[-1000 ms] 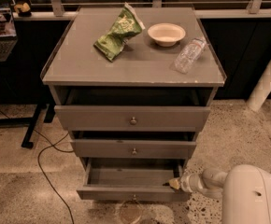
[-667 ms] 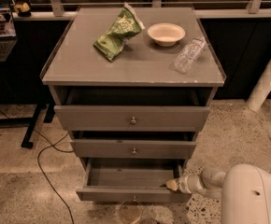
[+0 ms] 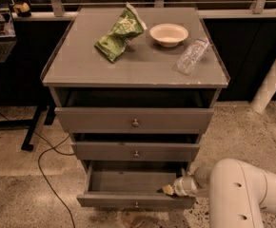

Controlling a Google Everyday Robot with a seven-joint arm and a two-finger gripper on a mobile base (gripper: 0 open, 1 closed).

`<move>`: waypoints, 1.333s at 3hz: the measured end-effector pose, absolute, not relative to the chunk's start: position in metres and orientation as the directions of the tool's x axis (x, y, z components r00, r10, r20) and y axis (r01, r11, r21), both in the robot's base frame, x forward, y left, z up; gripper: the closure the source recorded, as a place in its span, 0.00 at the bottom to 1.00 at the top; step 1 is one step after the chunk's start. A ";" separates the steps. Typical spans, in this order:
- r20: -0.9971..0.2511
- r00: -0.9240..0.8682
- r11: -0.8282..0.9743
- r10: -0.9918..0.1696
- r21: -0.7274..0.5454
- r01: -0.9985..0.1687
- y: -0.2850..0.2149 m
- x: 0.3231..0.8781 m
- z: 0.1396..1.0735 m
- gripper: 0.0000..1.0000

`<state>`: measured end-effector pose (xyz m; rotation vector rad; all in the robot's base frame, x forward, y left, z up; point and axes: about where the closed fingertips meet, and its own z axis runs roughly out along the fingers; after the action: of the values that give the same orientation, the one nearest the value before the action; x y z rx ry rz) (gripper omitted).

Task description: Open bottom drawer

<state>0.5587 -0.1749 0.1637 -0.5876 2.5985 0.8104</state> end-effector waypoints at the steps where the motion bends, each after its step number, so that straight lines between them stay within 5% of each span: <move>1: -0.409 -0.866 0.737 -0.289 0.482 -0.474 -0.175 0.548 0.152 1.00; 3: -0.379 -0.896 0.703 -0.230 0.573 -0.423 -0.186 0.518 0.147 1.00; 4: -0.393 -0.906 0.685 -0.158 0.617 -0.387 -0.192 0.504 0.150 0.81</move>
Offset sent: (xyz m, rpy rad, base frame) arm -0.0832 -0.0339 -0.0372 0.2288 0.2080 -0.0517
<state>0.5044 -0.1922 0.1499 -0.4316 2.5898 1.0510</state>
